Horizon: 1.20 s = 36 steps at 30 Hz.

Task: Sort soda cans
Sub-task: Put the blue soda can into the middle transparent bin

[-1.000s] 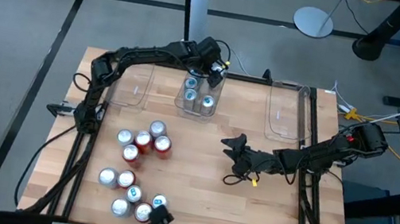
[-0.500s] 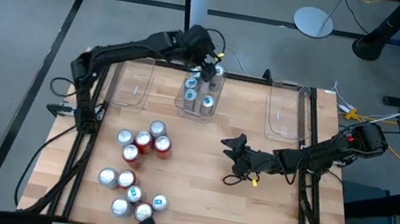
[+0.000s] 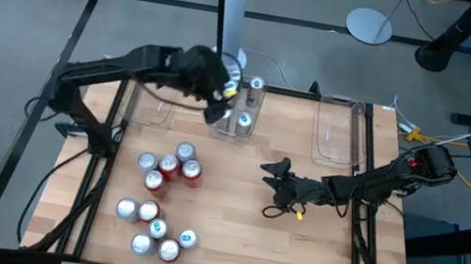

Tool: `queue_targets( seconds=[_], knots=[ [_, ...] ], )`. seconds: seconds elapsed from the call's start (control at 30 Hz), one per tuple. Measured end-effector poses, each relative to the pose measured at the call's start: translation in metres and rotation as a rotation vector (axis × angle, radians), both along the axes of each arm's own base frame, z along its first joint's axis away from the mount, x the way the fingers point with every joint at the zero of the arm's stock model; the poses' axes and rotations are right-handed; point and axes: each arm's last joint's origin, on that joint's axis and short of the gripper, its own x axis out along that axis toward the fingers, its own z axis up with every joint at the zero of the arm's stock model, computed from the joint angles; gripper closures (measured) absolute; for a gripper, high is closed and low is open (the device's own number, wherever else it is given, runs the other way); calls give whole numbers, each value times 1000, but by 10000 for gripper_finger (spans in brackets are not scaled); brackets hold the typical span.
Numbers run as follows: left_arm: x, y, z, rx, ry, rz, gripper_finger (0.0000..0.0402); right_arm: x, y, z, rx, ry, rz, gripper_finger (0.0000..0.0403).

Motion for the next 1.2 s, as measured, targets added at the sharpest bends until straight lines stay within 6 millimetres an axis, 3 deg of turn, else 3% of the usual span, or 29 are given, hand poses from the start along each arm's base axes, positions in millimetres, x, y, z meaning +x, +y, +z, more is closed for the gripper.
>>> queue_targets(
  seconds=[0.23, 0.57, 0.97, 1.2],
  knots=[
    [-17, -56, 9, 6, 39, -50, 101, 0, 0, 0, 4, -2, 3, 93],
    [-25, -114, 7, -17, 76, -170, 101, 0, 2, -1, 26, 11, 53, 93],
    [-51, -174, -9, -95, 178, -151, 101, 1, 1, 2, 23, -17, 34, 93],
    [-53, -184, -40, -97, 269, -116, 101, 2, 2, 4, 30, -42, 39, 93]
  ],
)
